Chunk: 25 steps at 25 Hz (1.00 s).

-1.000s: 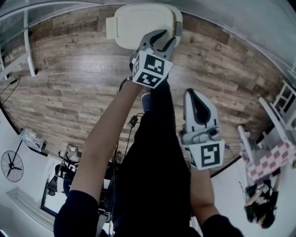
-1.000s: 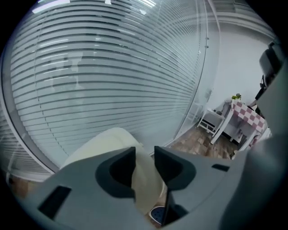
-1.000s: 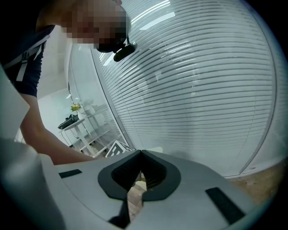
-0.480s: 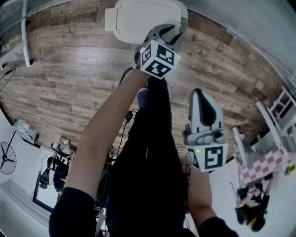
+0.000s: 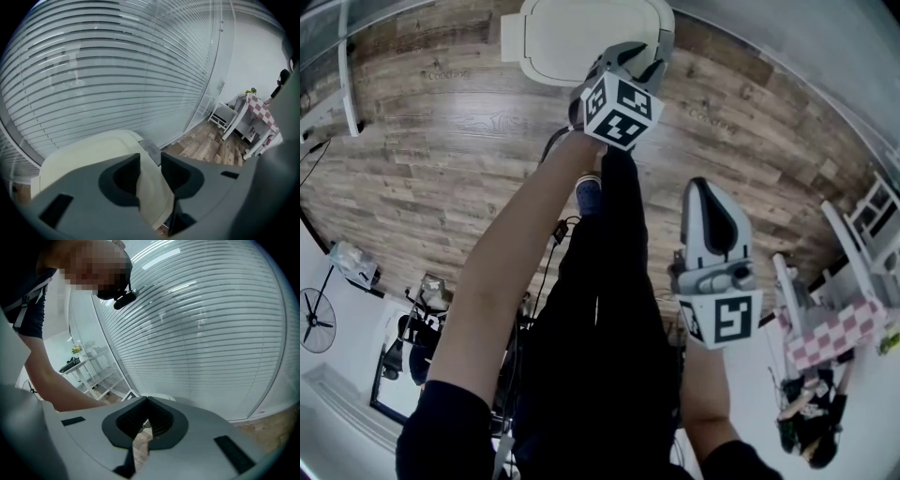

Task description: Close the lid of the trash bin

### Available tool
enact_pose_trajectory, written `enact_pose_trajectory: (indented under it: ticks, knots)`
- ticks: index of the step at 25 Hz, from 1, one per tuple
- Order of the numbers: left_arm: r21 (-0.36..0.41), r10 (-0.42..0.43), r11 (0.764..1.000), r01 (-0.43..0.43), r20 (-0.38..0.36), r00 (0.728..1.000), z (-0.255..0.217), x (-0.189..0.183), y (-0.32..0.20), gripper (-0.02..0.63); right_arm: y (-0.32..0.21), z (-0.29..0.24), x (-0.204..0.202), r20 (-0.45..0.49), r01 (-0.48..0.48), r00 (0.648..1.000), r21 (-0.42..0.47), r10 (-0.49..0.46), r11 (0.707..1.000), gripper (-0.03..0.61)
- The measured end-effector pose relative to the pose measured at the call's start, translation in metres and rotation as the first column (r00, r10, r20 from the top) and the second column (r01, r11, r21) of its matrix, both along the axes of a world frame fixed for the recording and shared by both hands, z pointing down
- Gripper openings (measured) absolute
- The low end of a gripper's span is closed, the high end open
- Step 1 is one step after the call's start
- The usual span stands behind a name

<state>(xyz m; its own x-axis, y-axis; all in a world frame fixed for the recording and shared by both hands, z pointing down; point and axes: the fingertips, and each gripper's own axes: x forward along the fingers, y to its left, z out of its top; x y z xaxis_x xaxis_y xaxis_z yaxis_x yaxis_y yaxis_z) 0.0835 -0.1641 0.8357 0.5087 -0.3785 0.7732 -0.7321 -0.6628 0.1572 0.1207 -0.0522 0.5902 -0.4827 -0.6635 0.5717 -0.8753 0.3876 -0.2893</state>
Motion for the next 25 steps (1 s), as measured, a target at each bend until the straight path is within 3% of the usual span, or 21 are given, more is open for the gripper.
enact_pose_trajectory:
  ticks: [5,12,18,20,25]
  knots:
    - [0.030,0.009,1.000,-0.010,0.028,1.000,0.002,0.001,-0.001,0.129,0.002,0.008,0.006,0.016,-0.049,0.999,-0.045,0.049,0.998,0.003]
    - [0.022,0.005,1.000,-0.006,0.038,0.999,0.009,0.004,-0.001,0.140,0.011,0.009,0.021,-0.011,-0.034,0.999,-0.017,0.033,0.999,0.003]
    - [0.015,0.009,1.000,-0.009,0.017,1.000,0.009,0.006,-0.002,0.143,0.011,0.006,0.027,-0.024,-0.017,1.000,0.010,0.017,1.000,0.003]
    - [0.001,0.002,1.000,-0.002,-0.009,1.000,0.003,0.007,-0.001,0.178,0.012,0.002,0.029,-0.027,-0.017,0.999,0.021,0.017,1.000,0.003]
    - [-0.001,-0.019,1.000,0.019,-0.023,1.000,-0.020,-0.011,0.008,0.196,0.014,-0.019,0.034,-0.037,-0.016,0.999,0.051,0.017,0.999,0.003]
